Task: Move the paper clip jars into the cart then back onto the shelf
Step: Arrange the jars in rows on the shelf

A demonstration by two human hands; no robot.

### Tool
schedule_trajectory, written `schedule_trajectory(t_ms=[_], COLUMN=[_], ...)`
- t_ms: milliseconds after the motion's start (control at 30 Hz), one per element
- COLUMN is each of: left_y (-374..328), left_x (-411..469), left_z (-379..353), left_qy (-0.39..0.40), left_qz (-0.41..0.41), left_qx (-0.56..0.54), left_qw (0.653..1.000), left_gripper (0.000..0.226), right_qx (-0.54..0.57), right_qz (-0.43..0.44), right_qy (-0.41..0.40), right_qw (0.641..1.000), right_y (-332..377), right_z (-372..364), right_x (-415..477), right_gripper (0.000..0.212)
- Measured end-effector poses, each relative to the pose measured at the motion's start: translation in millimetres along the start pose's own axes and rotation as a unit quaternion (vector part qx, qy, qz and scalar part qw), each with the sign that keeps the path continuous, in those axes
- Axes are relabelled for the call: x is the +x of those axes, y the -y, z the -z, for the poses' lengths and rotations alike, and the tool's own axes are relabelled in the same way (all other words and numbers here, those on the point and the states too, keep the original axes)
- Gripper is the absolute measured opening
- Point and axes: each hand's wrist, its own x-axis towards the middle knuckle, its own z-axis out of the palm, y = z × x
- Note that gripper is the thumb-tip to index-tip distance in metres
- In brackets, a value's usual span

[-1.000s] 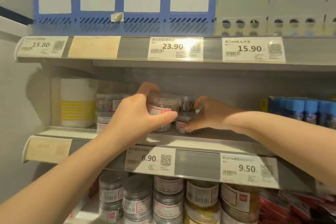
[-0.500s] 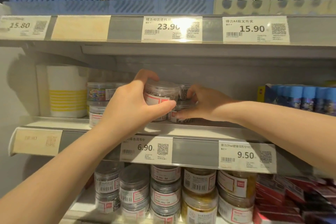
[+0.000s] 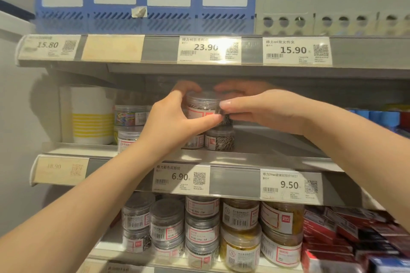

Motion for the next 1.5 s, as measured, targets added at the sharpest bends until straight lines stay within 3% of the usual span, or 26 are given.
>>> schedule_trajectory(t_ms=[100, 267, 433, 500, 567, 1000, 1233, 1400, 1433, 1500], left_y=[-5, -6, 2, 6, 9, 13, 9, 1, -2, -8], left_x=[5, 3, 4, 4, 4, 3, 1, 1, 0, -5], left_z=[-7, -13, -12, -14, -16, -17, -18, -18, -18, -20], left_qy=[-0.004, 0.023, -0.003, -0.012, -0.022, -0.086, -0.083, -0.023, -0.011, -0.003], left_qz=[0.007, -0.010, -0.016, -0.021, -0.032, -0.049, -0.041, -0.041, -0.045, -0.052], left_qx=[0.011, 0.004, 0.017, 0.028, 0.039, -0.018, -0.001, 0.046, 0.057, 0.084], left_qw=[1.000, 1.000, 1.000, 0.999, 0.998, 0.995, 0.996, 0.998, 0.997, 0.995], left_gripper=[0.055, 0.063, 0.070, 0.066, 0.061, 0.045, 0.041, 0.029, 0.026, 0.027], right_qx=[0.030, 0.011, -0.180, -0.197, -0.197, -0.228, -0.249, -0.244, -0.247, -0.266], right_qz=[-0.003, -0.036, -0.121, -0.142, -0.144, -0.112, -0.141, -0.151, -0.144, -0.126], right_qy=[-0.009, -0.077, -0.162, -0.159, -0.154, -0.205, -0.186, -0.196, -0.187, -0.140], right_qw=[1.000, 0.996, 0.963, 0.957, 0.957, 0.945, 0.940, 0.938, 0.940, 0.945], right_y=[-4, -12, -18, -26, -32, -42, -40, -33, -33, -28], right_z=[-10, -17, -12, -11, -12, -11, -15, -14, -10, -4], right_x=[3, 13, 29, 33, 35, 37, 31, 26, 21, -1], right_gripper=[0.053, 0.027, 0.047, 0.070, 0.079, 0.056, 0.077, 0.102, 0.097, 0.065])
